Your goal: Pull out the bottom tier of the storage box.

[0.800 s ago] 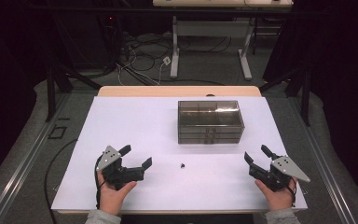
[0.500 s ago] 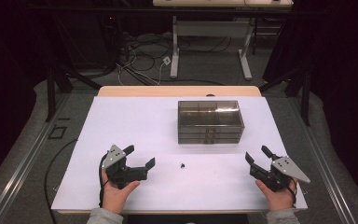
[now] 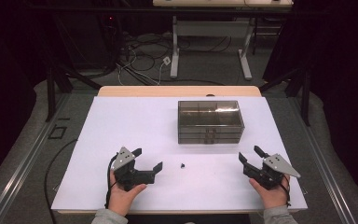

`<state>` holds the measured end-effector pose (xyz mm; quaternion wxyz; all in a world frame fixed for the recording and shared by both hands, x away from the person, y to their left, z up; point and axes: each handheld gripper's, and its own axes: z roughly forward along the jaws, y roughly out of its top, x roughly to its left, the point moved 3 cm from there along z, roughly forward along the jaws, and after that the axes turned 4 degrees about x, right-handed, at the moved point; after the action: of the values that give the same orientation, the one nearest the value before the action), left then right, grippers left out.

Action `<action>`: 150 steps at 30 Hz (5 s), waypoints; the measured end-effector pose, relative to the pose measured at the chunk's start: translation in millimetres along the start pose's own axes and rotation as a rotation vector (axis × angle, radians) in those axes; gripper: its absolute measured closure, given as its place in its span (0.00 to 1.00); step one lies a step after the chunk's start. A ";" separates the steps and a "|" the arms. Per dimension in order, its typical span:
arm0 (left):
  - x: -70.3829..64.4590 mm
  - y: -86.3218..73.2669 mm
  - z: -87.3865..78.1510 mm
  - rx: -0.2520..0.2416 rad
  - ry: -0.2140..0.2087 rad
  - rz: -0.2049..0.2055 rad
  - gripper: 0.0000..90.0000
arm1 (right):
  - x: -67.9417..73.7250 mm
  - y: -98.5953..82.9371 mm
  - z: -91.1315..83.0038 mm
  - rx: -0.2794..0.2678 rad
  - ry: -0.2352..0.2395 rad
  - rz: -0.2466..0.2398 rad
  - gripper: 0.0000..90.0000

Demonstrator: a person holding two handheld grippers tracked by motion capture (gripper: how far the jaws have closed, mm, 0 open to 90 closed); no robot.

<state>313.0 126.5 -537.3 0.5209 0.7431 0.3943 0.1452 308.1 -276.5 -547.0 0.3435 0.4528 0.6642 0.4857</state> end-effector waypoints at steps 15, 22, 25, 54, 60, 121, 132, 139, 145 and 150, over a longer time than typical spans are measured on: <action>-13.0 12.9 24.8 0.060 -0.002 -0.022 0.05 | 7.2 0.2 9.8 0.015 0.029 -0.069 0.38; -19.1 21.0 37.7 0.082 0.001 -0.009 0.18 | 7.2 0.4 7.7 0.009 0.039 -0.064 0.38; -22.8 22.3 48.2 0.103 -0.009 -0.008 0.19 | 6.8 0.6 6.3 0.008 0.037 -0.060 0.38; -46.5 -3.9 90.0 0.332 -0.025 -0.104 0.61 | 4.7 -1.3 5.6 0.007 0.029 -0.048 0.38; -46.1 -8.0 97.4 0.372 -0.002 -0.090 0.69 | 3.9 -1.2 5.5 0.007 0.029 -0.044 0.38; 11.8 -4.3 76.9 0.339 0.158 -0.151 0.89 | 1.9 -4.3 7.5 0.026 0.041 -0.018 0.38; 19.7 -10.0 78.1 0.358 0.203 -0.138 0.89 | 2.2 -5.0 7.9 0.035 0.047 -0.015 0.38; 20.4 -10.7 78.5 0.352 0.205 -0.132 0.89 | 1.9 -5.0 7.8 0.037 0.048 -0.008 0.38; 20.4 -11.0 78.4 0.351 0.207 -0.127 0.88 | 1.4 -5.0 7.9 0.037 0.046 -0.007 0.38; 20.2 -11.2 78.4 0.352 0.203 -0.132 0.87 | 1.2 -5.1 8.6 0.033 0.050 -0.014 0.38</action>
<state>370.3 91.3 -583.7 0.3491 0.7766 0.5119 0.1138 314.0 -273.1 -554.4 0.3224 0.4414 0.6838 0.4834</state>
